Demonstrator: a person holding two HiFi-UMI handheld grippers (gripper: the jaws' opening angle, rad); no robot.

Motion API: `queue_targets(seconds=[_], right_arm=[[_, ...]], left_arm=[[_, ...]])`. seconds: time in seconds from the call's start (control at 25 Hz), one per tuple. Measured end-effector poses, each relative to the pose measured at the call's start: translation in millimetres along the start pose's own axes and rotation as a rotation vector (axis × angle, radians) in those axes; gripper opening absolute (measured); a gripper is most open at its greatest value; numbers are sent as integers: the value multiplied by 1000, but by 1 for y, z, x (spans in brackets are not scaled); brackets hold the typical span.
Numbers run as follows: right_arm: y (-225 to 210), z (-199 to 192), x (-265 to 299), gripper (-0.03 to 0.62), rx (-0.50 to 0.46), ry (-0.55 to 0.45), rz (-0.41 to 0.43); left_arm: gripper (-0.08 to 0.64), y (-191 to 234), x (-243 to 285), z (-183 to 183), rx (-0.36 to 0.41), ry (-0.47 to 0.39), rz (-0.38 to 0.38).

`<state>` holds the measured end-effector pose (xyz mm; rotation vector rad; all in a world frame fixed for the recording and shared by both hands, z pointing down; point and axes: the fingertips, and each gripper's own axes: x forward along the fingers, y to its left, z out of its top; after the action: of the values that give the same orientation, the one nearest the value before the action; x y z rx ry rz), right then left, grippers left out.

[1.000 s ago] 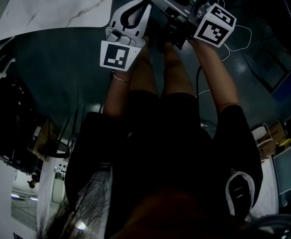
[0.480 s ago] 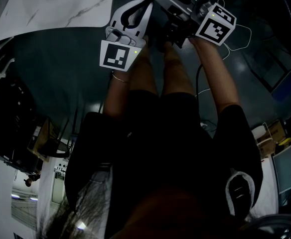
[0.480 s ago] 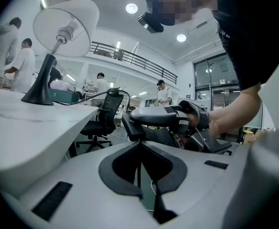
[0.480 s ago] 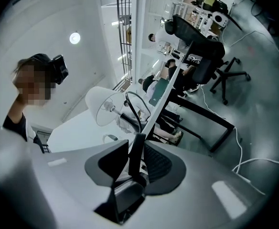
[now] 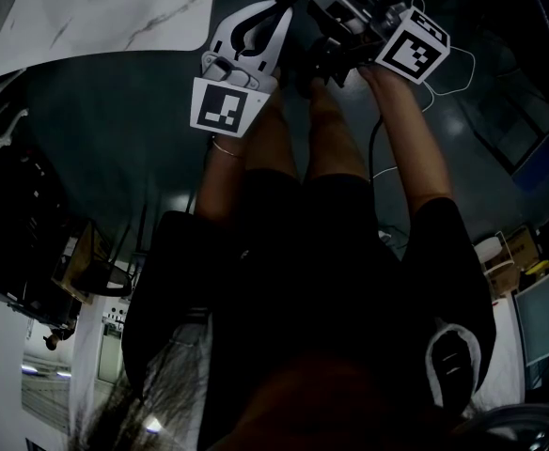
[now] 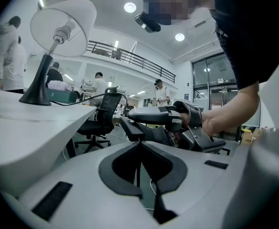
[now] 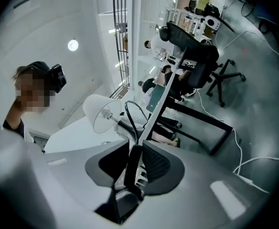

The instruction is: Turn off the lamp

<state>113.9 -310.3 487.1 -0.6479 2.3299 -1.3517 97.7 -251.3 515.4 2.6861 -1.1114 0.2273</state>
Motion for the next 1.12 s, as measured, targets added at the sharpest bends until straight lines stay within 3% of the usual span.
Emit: queue_targets(seconds=[0.56, 1.0, 1.12], right_arm=[[-14, -10, -6, 75, -23, 38, -39], [-42, -21, -15, 67, -39, 59, -129], [-50, -25, -16, 66, -88, 76, -146]], left_arm=[[12, -3, 6, -20, -2, 65, -34], [12, 2, 16, -56, -95, 128, -35], [14, 1, 21, -65, -110, 128, -49]])
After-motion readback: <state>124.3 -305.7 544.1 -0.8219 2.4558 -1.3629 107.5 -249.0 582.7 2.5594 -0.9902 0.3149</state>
